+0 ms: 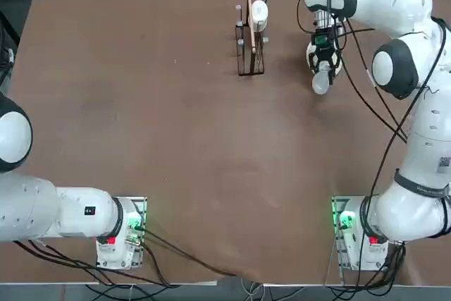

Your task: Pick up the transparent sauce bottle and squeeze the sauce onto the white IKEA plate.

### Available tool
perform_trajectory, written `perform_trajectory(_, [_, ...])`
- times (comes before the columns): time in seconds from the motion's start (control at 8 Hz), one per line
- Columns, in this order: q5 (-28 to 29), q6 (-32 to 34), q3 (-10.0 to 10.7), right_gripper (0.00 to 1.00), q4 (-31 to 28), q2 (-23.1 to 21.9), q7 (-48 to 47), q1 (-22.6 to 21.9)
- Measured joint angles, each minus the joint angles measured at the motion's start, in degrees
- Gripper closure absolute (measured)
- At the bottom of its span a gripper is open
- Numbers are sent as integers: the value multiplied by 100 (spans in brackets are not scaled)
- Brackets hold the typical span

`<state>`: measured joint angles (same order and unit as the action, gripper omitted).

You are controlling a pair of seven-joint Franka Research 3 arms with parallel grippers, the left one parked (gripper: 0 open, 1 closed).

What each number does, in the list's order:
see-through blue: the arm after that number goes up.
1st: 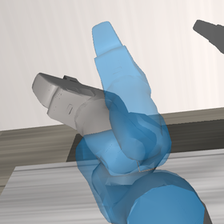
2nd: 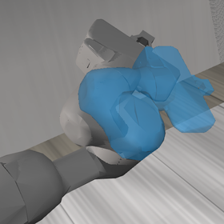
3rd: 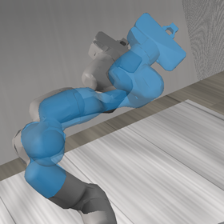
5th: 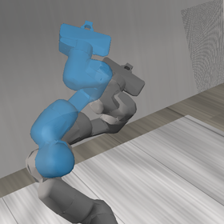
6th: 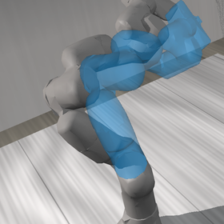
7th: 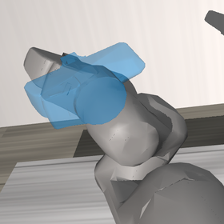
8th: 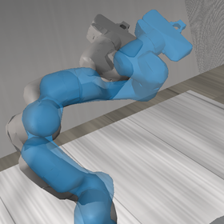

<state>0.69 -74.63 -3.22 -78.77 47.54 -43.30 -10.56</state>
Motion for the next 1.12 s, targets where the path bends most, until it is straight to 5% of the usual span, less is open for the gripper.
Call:
perform_trajectory(0.62, [0, -141, -33, 56, 316, -12, 10, -40])
perform_trajectory(1.12, [0, -867, -33, 60, 443, -5, 32, -25])
